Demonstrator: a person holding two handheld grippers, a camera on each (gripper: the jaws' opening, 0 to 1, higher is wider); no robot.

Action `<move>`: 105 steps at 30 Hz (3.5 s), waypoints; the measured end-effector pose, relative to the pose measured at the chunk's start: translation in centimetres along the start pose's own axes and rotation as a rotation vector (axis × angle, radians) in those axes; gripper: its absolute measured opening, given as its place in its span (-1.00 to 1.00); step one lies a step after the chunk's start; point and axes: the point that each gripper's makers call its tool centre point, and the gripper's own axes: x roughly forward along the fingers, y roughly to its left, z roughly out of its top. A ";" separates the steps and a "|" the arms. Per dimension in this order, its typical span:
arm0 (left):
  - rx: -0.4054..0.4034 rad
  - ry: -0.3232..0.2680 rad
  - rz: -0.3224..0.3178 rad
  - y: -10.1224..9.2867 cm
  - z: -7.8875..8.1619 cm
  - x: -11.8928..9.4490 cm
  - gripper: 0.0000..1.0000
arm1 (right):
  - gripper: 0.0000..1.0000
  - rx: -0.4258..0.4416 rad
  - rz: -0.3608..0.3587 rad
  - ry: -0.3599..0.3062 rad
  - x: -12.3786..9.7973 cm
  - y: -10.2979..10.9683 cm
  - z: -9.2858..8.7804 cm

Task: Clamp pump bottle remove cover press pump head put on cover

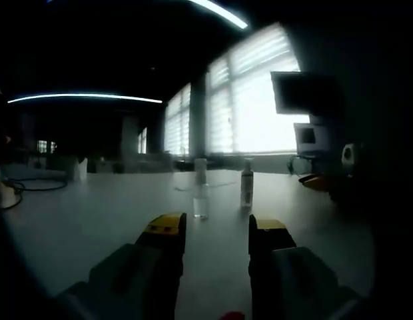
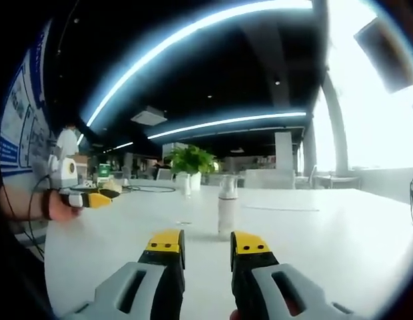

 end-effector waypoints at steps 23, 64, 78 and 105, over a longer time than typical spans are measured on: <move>-0.122 -0.029 0.043 0.9 0.9 1.1 -0.48 | -0.54 -0.022 0.018 0.004 0.0 0.5 -0.1; -0.013 0.026 0.088 1.2 -0.1 7.0 -0.28 | -0.54 -0.044 0.018 -0.019 -0.1 0.7 0.4; -0.031 0.021 0.104 1.1 0.0 8.9 -0.27 | -0.55 -0.041 0.018 -0.032 -0.1 0.7 0.7; -0.034 0.054 0.130 1.6 -1.4 14.0 -0.30 | -0.56 -0.035 0.011 -0.024 -0.1 0.5 0.5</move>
